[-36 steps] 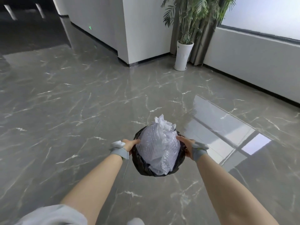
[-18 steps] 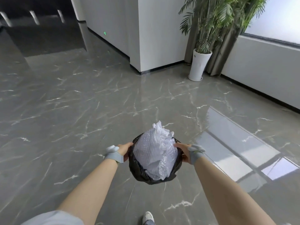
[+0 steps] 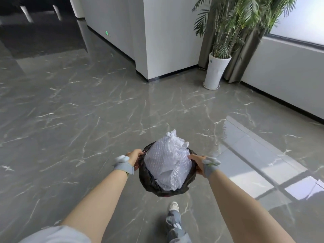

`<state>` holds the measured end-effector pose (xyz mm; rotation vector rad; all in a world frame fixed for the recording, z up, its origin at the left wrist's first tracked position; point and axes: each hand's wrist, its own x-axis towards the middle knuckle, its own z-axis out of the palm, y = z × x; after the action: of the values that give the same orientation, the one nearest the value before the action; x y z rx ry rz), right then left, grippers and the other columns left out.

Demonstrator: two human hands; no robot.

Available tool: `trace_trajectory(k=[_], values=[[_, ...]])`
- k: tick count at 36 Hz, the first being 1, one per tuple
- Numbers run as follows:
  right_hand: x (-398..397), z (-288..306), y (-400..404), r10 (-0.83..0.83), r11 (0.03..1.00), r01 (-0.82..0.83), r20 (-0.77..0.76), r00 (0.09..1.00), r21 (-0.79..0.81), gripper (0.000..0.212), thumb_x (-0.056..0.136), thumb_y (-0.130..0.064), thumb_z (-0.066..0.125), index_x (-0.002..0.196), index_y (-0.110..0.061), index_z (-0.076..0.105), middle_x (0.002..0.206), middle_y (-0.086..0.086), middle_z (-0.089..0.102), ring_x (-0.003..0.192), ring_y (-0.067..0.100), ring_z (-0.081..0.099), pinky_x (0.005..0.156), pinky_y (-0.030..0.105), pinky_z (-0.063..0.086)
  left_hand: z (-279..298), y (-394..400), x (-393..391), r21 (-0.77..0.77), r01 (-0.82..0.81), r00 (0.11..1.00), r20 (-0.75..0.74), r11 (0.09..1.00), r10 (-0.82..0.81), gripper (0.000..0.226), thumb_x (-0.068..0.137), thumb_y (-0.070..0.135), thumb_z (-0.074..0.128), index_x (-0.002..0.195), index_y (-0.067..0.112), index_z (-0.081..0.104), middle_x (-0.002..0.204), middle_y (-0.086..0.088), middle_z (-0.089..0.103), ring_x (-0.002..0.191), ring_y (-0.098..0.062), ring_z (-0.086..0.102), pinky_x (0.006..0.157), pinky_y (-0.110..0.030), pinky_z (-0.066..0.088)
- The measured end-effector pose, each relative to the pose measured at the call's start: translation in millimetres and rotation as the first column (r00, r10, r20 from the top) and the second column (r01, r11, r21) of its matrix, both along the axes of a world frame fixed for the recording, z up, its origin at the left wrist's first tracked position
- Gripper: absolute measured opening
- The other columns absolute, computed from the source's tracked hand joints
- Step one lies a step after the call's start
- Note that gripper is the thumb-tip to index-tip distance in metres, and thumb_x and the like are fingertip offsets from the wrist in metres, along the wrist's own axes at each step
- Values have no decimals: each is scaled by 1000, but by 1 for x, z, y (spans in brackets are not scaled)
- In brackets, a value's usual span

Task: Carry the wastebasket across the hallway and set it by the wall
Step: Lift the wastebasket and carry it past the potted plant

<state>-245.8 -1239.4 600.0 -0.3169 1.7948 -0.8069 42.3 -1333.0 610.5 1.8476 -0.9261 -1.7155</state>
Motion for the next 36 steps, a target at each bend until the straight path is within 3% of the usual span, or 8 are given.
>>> trace_trajectory(k=[5, 9, 13, 17, 22, 28, 31, 36], values=[[-37, -7, -67, 30, 999, -30, 11, 999, 15, 47, 77, -29, 81, 111, 1, 70, 94, 12, 78, 82, 26, 74, 70, 32, 58, -10, -66, -31, 26, -10, 1000, 0, 1000, 10, 9, 60, 19, 53, 58, 13, 47, 58, -8, 46, 47, -22, 37, 53, -23, 30], [-74, 3, -135, 29, 999, -30, 27, 999, 16, 42, 79, -29, 80, 109, 0, 71, 93, 11, 78, 82, 25, 74, 64, 30, 56, -1, -133, -64, 55, -15, 1000, 7, 998, 14, 8, 71, 14, 48, 64, 14, 44, 61, -7, 49, 47, -21, 39, 53, -24, 30], [-106, 18, -200, 66, 998, -66, -17, 998, 23, 54, 65, -42, 84, 102, -5, 72, 92, 10, 77, 81, 25, 73, 72, 34, 61, 14, -200, -97, 26, -21, 999, 37, 999, 20, 16, 83, 10, 43, 67, 11, 44, 48, -6, 48, 23, -15, 37, 43, -17, 32], [-121, 33, -255, 65, 998, -65, 6, 998, 15, 36, 73, -41, 81, 83, -10, 65, 69, 6, 58, 56, 21, 50, 52, 28, 43, 16, -254, -112, 50, -62, 998, -1, 997, 63, 22, 89, 12, 39, 70, 10, 49, 33, -3, 49, 28, -17, 42, 43, -16, 35], [-123, 25, -342, 55, 998, -52, 78, 995, -28, 33, 67, -48, 68, 76, -17, 61, 67, 3, 58, 54, 21, 45, 52, 27, 34, 19, -326, -114, 12, -102, 994, -25, 995, 102, 24, 89, 7, 40, 68, 8, 50, 30, -1, 45, 18, -12, 36, 34, -13, 30], [-109, 15, -452, 78, 996, -72, 172, 982, -43, 26, 74, -39, 65, 76, -13, 65, 65, 2, 69, 69, 26, 64, 69, 32, 52, 6, -426, -101, 3, -168, 986, 24, 986, 168, 20, 86, 8, 42, 71, 4, 56, 32, -5, 49, 26, -17, 40, 47, -20, 31], [-105, 14, -502, 75, 996, -66, 172, 982, -52, 26, 82, -32, 61, 67, -11, 59, 53, 1, 63, 60, 24, 61, 64, 31, 51, 4, -474, -95, 16, -154, 988, 13, 988, 154, 22, 87, 6, 40, 71, 3, 55, 30, -5, 49, 23, -16, 41, 45, -19, 32], [-120, -35, -610, 31, 999, -28, 145, 989, -21, 53, 60, -46, 76, 100, -11, 72, 80, 0, 77, 71, 23, 74, 68, 30, 59, 6, -570, -83, 36, -133, 991, 38, 990, 132, 20, 88, 7, 40, 71, 4, 52, 31, -5, 49, 27, -17, 41, 46, -20, 31]])
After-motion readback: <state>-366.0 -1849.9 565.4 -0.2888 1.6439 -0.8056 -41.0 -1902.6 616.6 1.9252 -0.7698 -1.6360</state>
